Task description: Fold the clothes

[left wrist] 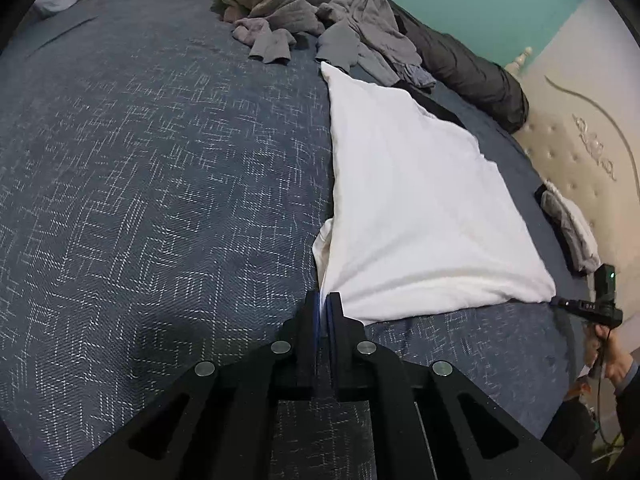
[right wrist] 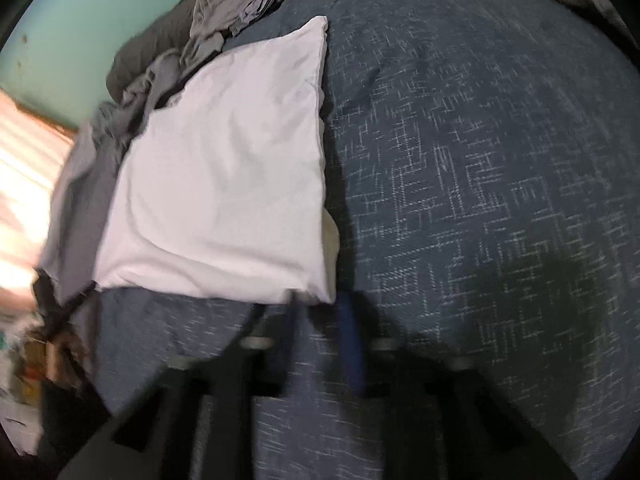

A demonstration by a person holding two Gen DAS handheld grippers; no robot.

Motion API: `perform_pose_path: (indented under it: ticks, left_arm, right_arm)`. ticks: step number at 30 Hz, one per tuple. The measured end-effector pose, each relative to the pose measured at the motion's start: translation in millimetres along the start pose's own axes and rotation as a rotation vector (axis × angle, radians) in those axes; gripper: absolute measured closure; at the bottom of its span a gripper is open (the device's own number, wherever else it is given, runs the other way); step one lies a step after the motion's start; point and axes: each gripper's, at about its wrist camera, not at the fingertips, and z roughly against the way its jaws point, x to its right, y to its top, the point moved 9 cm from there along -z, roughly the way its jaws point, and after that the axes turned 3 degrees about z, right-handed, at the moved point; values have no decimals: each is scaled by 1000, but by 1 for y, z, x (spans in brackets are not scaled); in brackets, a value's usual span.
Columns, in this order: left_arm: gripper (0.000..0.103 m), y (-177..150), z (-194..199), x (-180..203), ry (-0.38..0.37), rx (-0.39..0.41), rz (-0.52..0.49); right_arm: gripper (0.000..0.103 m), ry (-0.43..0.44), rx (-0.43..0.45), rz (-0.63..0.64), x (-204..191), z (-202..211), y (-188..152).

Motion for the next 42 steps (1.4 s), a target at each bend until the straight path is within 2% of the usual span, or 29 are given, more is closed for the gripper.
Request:
perform_pose_path:
  ticks: [7, 11, 17, 18, 20, 21, 23, 25, 32, 34, 37, 40, 42]
  left_arm:
    - [99, -5, -1, -3, -4, -14, 19]
    - [99, -4, 4, 0, -3, -5, 10]
    - [99, 0, 20, -1, -33, 19, 35]
    - [103, 1, 25, -1, -26, 24, 32]
    - [103, 2, 30, -10, 33, 35, 22]
    - [103, 1, 30, -13, 33, 30, 31]
    - [103, -2, 25, -18, 12, 14, 59]
    - [103, -5, 22, -21, 21, 7, 61]
    - [103, 2, 16, -6, -44, 12, 73]
    - [98, 3, 9, 2, -55, 2, 60]
    - [64, 4, 0, 10, -81, -8, 70]
    - [63, 5, -5, 13, -114, -17, 88]
    - [63, 5, -8, 14, -110, -16, 80]
  right_arm:
    - [102, -92, -36, 85, -2, 10, -1]
    - [102, -88, -53, 58, 5, 2, -2]
    - [102, -48, 7, 12, 7, 15, 9]
    - [102, -37, 18, 5, 7, 19, 11]
    - [102, -33, 10, 15, 6, 22, 10]
    - [102, -36, 1, 21, 6, 21, 8]
    - [102, -37, -25, 31, 9, 15, 2]
    - [102, -36, -43, 43, 8, 7, -2]
    - [101, -35, -51, 43, 4, 1, -6]
    - [101, -28, -44, 34, 7, 2, -5]
    - [101, -22, -36, 25, 10, 3, -5]
    - [101, -20, -30, 25, 11, 4, -5]
    - [101, -21, -29, 24, 11, 4, -5]
